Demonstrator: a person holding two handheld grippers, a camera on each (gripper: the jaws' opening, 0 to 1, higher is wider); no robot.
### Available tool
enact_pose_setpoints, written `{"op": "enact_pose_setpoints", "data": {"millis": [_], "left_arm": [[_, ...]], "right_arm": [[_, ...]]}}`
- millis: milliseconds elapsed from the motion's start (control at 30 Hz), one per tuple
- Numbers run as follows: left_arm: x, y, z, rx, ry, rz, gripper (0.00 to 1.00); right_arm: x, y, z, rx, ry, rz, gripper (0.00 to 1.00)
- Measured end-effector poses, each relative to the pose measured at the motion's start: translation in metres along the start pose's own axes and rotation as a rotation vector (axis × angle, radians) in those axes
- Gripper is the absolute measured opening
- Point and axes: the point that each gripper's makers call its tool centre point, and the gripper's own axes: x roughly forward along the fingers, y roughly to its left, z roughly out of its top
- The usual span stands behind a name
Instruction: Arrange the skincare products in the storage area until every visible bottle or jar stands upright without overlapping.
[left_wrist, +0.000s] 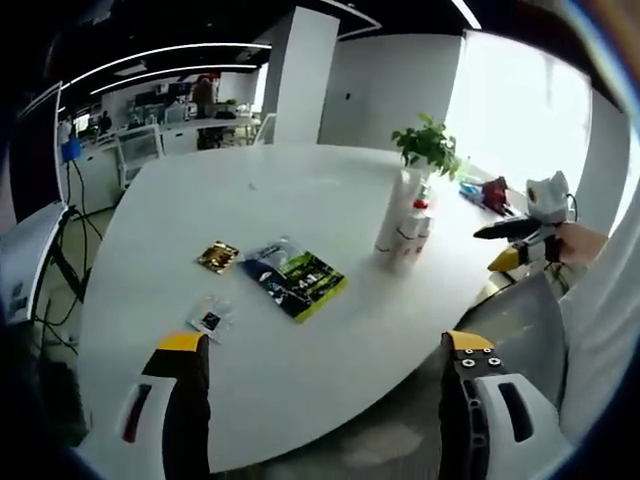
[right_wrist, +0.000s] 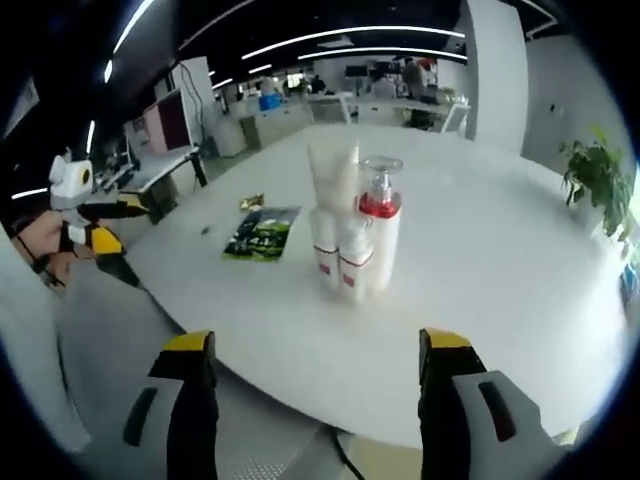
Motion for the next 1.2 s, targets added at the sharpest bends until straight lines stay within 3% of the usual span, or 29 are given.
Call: {"op": "enact_pose_setpoints", "data": {"millis": [233,600,833,1200], "left_arm": [[0.003,-0.002,-0.002,-0.002,0.008,-0.005,0.90],[0.016,-0.003,-0.003,-0.008,0.040,-0.014,0.91],[0.035,-0.006,-0.001,-0.046,0.061,-0.035,0.94],[0.072,-0.004,0.009,-0.040,0.119,-0.026,0.97]], "right_arm": [[0.001,0.000,0.002,0.012,-0.005,-0.009,0.92],[0.002,-0.001,-0.003,0.027,0.012,0.002,0.95],[0.000,-0.007,-0.006,0.038,0.026,-0.007,0.99],[0.001,-0.020,-0.017,0.069,0.040,-0.011,0.99]]}}
